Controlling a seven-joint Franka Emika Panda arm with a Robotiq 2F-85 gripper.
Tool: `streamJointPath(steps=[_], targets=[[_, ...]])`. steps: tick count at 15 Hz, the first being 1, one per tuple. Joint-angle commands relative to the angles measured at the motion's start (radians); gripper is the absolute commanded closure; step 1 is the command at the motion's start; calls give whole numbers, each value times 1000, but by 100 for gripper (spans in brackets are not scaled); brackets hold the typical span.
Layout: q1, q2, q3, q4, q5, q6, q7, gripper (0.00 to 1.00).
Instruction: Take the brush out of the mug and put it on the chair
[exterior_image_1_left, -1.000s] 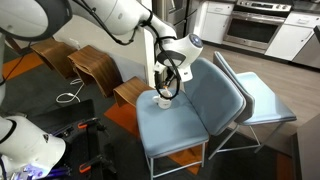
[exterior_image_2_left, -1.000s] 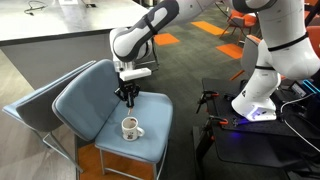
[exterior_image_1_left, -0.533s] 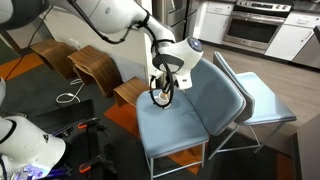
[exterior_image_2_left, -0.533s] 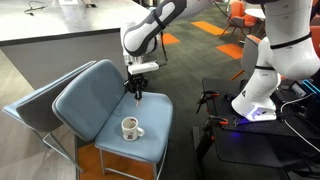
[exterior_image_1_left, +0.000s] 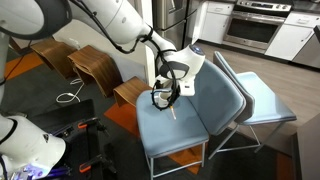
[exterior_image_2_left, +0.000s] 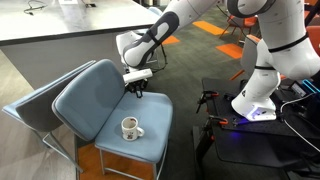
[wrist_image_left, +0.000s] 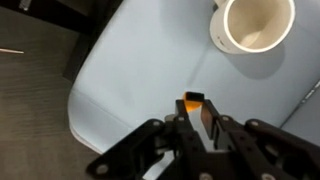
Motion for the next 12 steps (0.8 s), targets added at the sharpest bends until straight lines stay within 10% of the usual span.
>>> streamJointPath(steps=[1, 6, 7, 8, 12], targets=[[28, 100, -23, 145, -72, -35, 93, 94], [32, 228, -24, 346, -144, -115, 137, 94], [37, 248, -32, 378, -159, -149, 163, 85], [40, 263, -38, 406, -170, -181, 185, 53], [34, 284, -34, 464, -202, -257, 228, 36]])
